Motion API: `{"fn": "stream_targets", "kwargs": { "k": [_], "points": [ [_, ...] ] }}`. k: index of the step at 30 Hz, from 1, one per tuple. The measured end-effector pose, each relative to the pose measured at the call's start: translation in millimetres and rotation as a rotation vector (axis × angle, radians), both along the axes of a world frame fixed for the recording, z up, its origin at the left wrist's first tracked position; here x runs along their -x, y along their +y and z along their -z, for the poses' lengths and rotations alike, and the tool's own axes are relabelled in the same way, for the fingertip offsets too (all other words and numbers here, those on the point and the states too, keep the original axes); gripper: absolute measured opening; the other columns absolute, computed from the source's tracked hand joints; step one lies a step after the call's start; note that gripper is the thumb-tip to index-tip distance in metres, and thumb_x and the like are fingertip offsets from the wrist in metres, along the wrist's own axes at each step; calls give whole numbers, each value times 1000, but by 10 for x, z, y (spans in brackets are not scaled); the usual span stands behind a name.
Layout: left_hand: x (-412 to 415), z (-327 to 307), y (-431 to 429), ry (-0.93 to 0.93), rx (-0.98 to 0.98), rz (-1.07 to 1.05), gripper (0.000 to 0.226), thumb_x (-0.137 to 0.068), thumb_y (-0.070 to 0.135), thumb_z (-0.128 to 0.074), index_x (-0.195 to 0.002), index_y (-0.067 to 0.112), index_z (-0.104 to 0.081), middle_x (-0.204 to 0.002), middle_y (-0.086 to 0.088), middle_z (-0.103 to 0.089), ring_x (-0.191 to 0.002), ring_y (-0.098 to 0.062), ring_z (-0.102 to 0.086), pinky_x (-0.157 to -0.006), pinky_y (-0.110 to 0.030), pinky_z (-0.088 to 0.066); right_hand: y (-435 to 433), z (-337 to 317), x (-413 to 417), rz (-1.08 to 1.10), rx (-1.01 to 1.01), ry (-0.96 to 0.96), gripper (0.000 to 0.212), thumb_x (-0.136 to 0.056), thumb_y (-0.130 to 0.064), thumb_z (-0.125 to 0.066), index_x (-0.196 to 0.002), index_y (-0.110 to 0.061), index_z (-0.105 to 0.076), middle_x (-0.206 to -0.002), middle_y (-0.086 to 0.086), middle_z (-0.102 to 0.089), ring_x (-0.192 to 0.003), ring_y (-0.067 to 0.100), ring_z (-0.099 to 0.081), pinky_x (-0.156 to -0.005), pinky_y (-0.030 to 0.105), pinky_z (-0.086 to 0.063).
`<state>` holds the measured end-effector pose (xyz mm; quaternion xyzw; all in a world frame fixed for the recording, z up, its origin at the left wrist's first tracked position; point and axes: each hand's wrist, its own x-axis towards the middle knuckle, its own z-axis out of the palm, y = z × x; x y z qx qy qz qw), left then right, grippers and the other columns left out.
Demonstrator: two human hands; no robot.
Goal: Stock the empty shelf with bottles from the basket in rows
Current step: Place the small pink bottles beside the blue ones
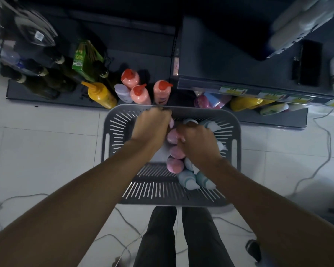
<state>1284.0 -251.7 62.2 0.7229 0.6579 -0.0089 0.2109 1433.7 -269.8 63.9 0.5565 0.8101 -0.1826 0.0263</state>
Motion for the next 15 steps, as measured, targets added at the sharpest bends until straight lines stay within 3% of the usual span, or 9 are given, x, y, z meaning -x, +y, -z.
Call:
{"fn": "stream_targets", "kwargs": {
  "k": [2, 4, 6, 10, 15],
  "points": [
    [16, -207, 0, 26, 10, -8, 9, -92, 26, -62, -91, 25, -71, -97, -8, -68, -89, -37, -66, -69, -38, -45, -4, -201, -3, 16, -90, 42, 10, -66, -10, -70, -71, -13, -62, -65, 8, -62, -51, 32, -60, -50, 27, -28],
    [20, -430, 13, 45, 12, -3, 7, -89, 25, -65, -90, 25, -71, -97, -8, -68, -89, -38, -66, -67, -39, -45, -5, -407, -23, 15, -158, 98, 7, -71, -19, -58, -67, -14, -60, -63, 7, -62, -48, 32, -59, -49, 25, -27],
    [11, -673, 25, 56, -10, 3, 4, -85, 22, -68, -85, 25, -71, -96, -7, -67, -88, -36, -66, -63, -37, -43, -13, -644, -69, 17, -176, 108, 16, -76, -23, -50, -71, -14, -62, -70, 7, -65, -57, 33, -62, -51, 27, -31],
    [-64, -1197, 33, 135, -96, 69, 5, -84, 25, -69, -87, 25, -74, -94, -3, -67, -86, -33, -66, -61, -36, -42, -12, -1194, -185, 64, -94, 117, 16, -77, -22, -65, -88, -14, -71, -89, 9, -70, -81, 35, -64, -63, 36, -43],
    [-245, -1907, 72, 156, -113, 75, 9, -79, 22, -71, -87, 18, -73, -89, -11, -67, -85, -38, -66, -62, -38, -46, -11, -1776, -441, 108, -125, 103, 17, -72, -25, -66, -88, -21, -70, -81, 3, -69, -79, 30, -65, -65, 38, -52]
  ]
}}
